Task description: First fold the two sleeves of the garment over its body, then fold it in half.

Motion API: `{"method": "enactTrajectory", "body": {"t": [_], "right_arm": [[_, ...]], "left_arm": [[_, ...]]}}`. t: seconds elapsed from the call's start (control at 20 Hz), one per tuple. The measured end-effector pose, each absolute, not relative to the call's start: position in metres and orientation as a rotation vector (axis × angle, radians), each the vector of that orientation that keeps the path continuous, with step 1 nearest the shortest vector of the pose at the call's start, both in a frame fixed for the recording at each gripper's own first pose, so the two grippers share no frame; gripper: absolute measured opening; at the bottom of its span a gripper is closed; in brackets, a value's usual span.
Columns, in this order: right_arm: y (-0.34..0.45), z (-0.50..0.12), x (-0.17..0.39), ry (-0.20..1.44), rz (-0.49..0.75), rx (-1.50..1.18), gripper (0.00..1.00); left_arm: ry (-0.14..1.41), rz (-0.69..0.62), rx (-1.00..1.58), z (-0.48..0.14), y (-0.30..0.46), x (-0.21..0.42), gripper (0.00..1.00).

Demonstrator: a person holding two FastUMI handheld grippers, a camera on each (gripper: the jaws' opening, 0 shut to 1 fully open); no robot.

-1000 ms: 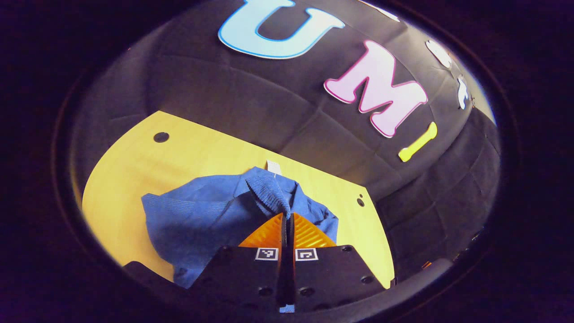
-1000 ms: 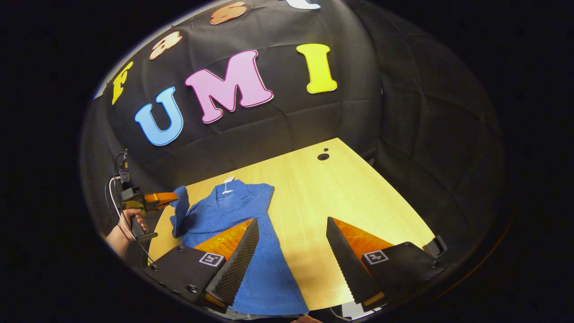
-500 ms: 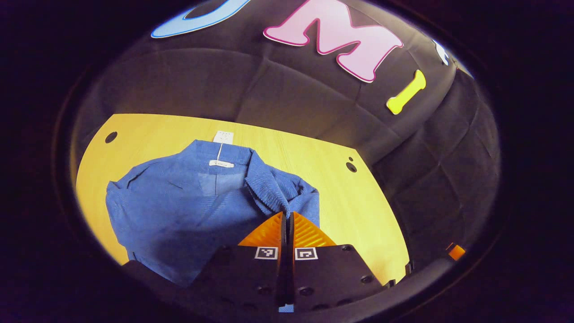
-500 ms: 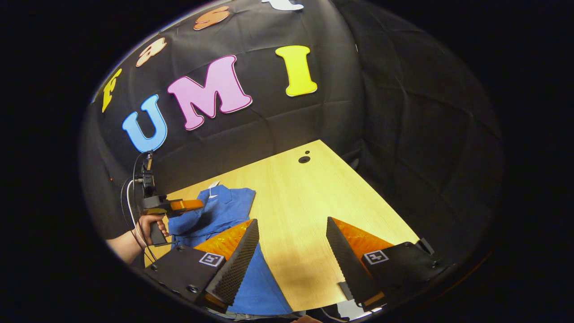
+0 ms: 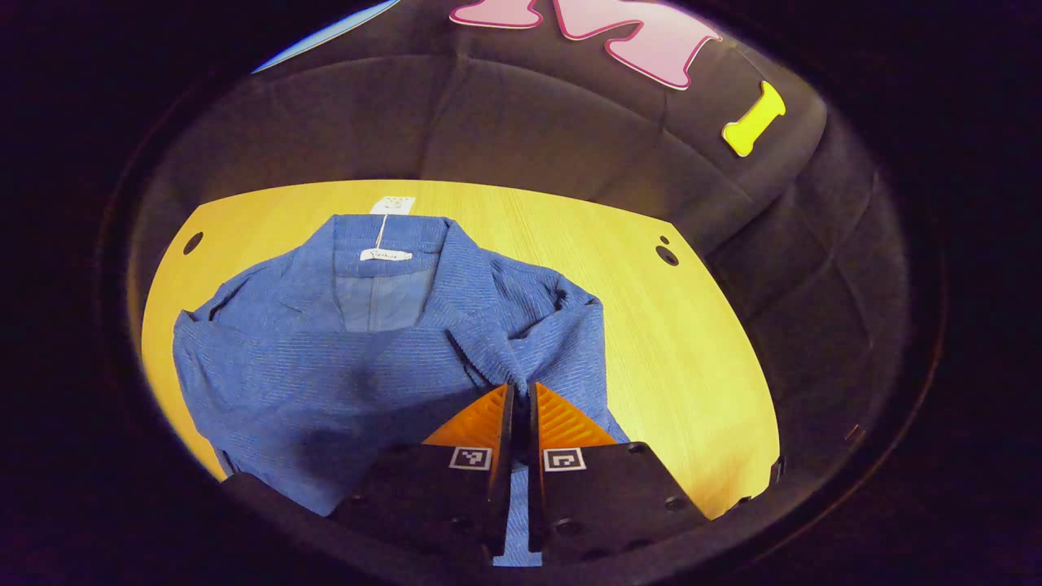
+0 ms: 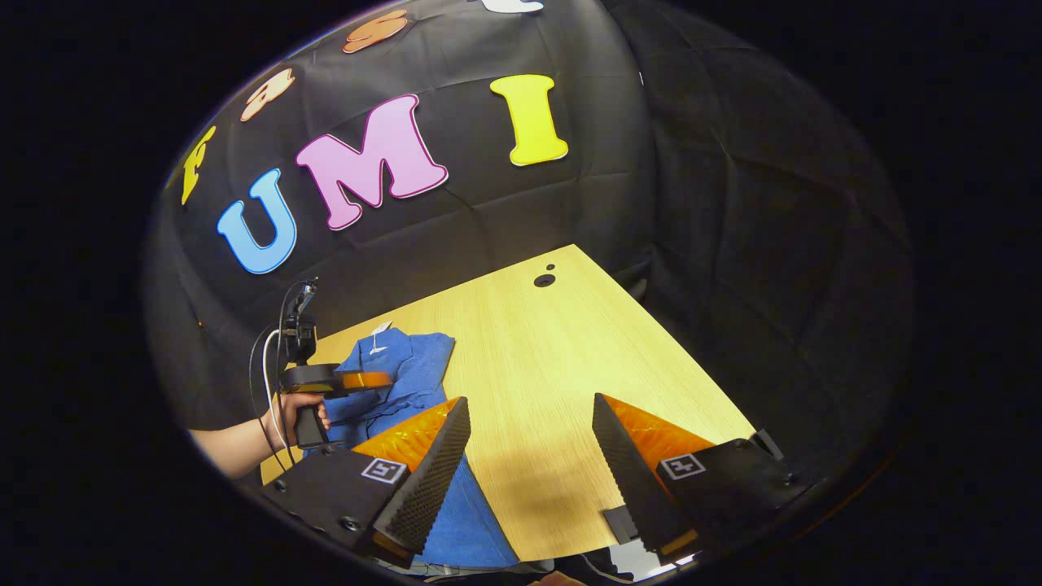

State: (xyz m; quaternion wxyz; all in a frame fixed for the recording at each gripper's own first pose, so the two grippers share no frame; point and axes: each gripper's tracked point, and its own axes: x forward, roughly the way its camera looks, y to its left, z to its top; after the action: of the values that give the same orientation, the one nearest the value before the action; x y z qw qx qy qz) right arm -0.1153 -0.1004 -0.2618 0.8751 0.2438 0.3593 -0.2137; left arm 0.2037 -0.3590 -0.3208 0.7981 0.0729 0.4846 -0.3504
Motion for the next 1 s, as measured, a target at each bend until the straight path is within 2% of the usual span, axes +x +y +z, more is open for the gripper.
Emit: {"method": "enactTrajectory", "body": {"t": [0.05, 0.1, 0.15, 0.2, 0.25, 0.3, 0.35, 0.4, 0.45, 0.5, 0.55, 0.6, 0.75, 0.8, 0.85, 1.0], "right_arm": [[-0.100, -0.263, -0.117, 0.753, -0.446, 0.508, 0.97], [-0.100, -0.264, -0.118, 0.755, -0.446, 0.510, 0.97], [-0.099, -0.265, -0.120, 0.759, -0.446, 0.513, 0.97], [-0.098, -0.266, -0.120, 0.761, -0.447, 0.517, 0.97], [-0.097, -0.266, -0.120, 0.761, -0.447, 0.518, 0.87], [-0.096, -0.266, -0.120, 0.762, -0.445, 0.517, 0.87], [-0.094, -0.266, -0.120, 0.764, -0.441, 0.514, 0.97], [-0.093, -0.265, -0.120, 0.765, -0.437, 0.511, 0.97], [-0.091, -0.267, -0.118, 0.765, -0.432, 0.510, 0.97], [-0.088, -0.267, -0.115, 0.764, -0.427, 0.512, 0.87], [-0.084, -0.266, -0.114, 0.763, -0.420, 0.516, 0.87], [-0.078, -0.267, -0.112, 0.766, -0.411, 0.519, 0.97], [-0.062, -0.271, -0.107, 0.768, -0.383, 0.525, 0.97], [-0.056, -0.272, -0.105, 0.772, -0.371, 0.522, 1.00], [-0.050, -0.274, -0.105, 0.776, -0.357, 0.520, 0.97], [-0.029, -0.280, -0.105, 0.802, -0.316, 0.511, 0.97]], "left_arm": [[1.049, -0.770, 0.159, -0.327, -0.367, 0.201, 0.07], [1.053, -0.797, 0.149, -0.322, -0.370, 0.193, 0.17], [1.046, -0.820, 0.132, -0.318, -0.375, 0.189, 0.12], [1.039, -0.861, 0.100, -0.313, -0.385, 0.184, 0.20], [1.031, -0.909, 0.069, -0.303, -0.394, 0.176, 0.22], [1.019, -0.955, 0.048, -0.296, -0.399, 0.168, 0.46], [0.995, -0.999, 0.032, -0.288, -0.407, 0.163, 0.70], [0.968, -1.021, 0.020, -0.279, -0.411, 0.160, 0.76], [0.946, -1.033, 0.007, -0.272, -0.414, 0.157, 0.76], [0.932, -1.035, -0.004, -0.265, -0.410, 0.156, 0.78], [0.921, -1.030, -0.016, -0.255, -0.403, 0.153, 0.78], [0.909, -1.017, -0.022, -0.247, -0.393, 0.151, 0.82], [0.866, -0.954, -0.020, -0.222, -0.342, 0.152, 0.82], [0.844, -0.925, -0.009, -0.215, -0.318, 0.152, 0.82], [0.818, -0.902, -0.005, -0.208, -0.297, 0.152, 0.82], [0.800, -0.817, 0.002, -0.194, -0.224, 0.137, 0.82]]}}
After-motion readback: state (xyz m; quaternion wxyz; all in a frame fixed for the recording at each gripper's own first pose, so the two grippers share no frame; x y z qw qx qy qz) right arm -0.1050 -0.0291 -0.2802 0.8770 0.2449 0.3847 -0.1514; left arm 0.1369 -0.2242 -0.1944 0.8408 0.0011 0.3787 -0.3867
